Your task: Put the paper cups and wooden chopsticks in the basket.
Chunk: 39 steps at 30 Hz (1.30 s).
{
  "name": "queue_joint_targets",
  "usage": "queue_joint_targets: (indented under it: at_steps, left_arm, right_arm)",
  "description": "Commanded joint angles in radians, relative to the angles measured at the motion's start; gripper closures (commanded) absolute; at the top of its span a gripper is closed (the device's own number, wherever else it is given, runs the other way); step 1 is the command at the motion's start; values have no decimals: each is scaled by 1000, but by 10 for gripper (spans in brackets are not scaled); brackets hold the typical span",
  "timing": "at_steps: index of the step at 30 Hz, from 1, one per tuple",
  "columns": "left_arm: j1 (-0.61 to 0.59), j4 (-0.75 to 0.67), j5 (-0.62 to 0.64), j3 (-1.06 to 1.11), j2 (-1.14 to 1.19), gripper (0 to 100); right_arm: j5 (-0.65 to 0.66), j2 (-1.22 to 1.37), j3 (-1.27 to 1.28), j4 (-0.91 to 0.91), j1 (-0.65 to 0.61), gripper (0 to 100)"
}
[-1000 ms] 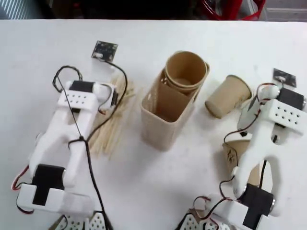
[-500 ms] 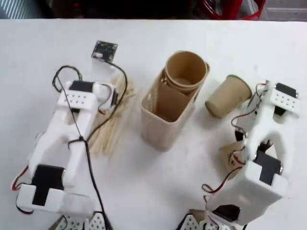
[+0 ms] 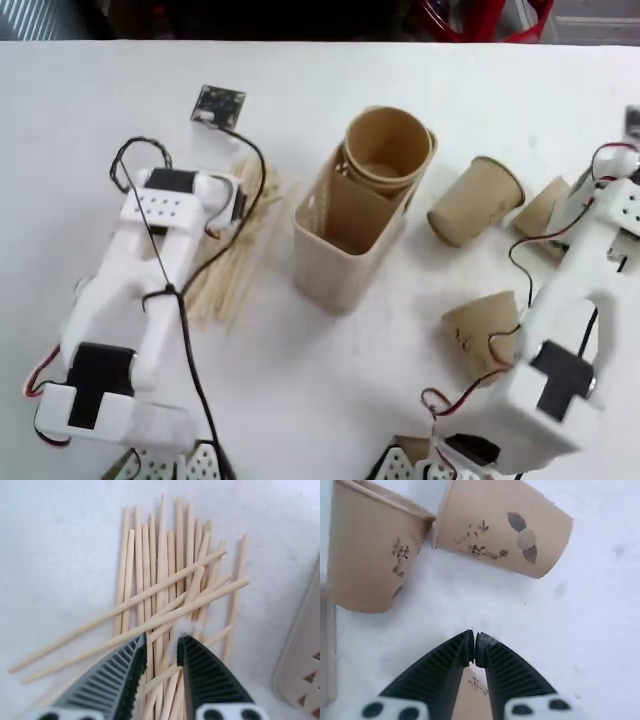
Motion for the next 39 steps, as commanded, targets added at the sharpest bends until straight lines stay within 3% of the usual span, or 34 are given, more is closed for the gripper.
queue_joint_targets:
  at_steps: [1, 3, 7, 9, 26, 31, 39]
  left_arm:
    - [1, -21, 12, -6, -35, 880]
    - [1, -21, 12, -6, -35, 880]
    - [1, -21, 12, -6, -35, 880]
    - [1, -21, 12, -6, -35, 880]
    - [1, -21, 12, -6, -35, 880]
    - [1, -21, 12, -6, -35, 880]
    - [1, -21, 12, -6, -35, 880]
  right_arm:
    - [32, -120, -48, 79, -19, 974]
    - [63, -136, -21, 150, -76, 922]
    - [-58, -130, 123, 139, -165, 729]
    - [-66, -91, 147, 139, -208, 709]
    - [-64, 315, 117, 110, -202, 746]
    - [-54, 294, 115, 74, -117, 868]
    - [160, 214, 97, 61, 16, 982]
